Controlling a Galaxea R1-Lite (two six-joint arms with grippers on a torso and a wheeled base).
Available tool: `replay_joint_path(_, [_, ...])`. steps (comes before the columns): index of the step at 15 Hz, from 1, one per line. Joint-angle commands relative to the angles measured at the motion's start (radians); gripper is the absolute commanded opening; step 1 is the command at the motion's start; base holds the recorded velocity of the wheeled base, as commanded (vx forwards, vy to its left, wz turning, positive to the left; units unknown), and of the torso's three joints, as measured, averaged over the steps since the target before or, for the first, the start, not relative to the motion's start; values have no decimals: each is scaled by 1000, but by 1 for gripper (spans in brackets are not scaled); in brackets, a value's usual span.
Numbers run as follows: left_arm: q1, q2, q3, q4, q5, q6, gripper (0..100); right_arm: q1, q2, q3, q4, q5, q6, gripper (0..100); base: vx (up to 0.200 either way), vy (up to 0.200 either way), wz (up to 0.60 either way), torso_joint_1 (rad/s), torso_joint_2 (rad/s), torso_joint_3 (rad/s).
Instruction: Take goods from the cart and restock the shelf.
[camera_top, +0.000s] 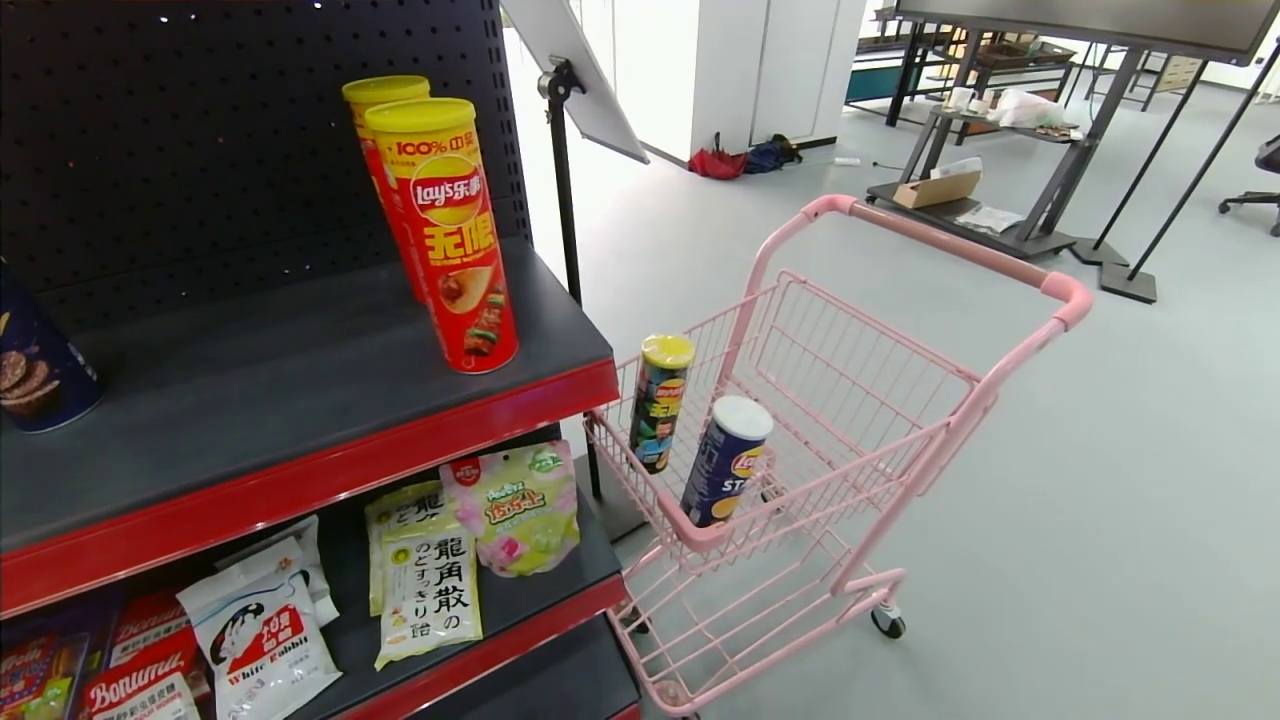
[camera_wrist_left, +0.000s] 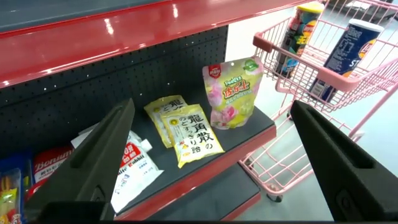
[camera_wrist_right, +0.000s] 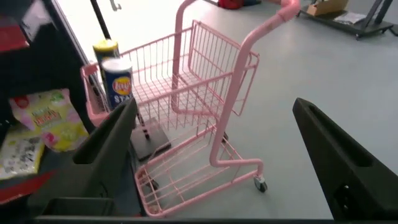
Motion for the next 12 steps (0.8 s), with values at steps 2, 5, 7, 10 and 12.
replay_joint_path(2, [0,1,0,0,0,-1,100,82,717,-496,-31,108,49,100,0,0,0,0,0,0])
replay_joint_path(5, [0,1,0,0,0,0,100,169,1032,-386,-357,109,102,100,0,0,0,0,0,0])
replay_joint_path(7, [0,1,0,-2,0,3,100,270,1354,-283,-727,115,105,100,0,0,0,0,0,0])
replay_joint_path(10, [0,1,0,0,0,3,100,330,1535,-279,-837,129,109,100,0,0,0,0,0,0])
replay_joint_path(12, [0,1,0,-2,0,3,100,344,1622,-292,-848,180,110,100,0,0,0,0,0,0])
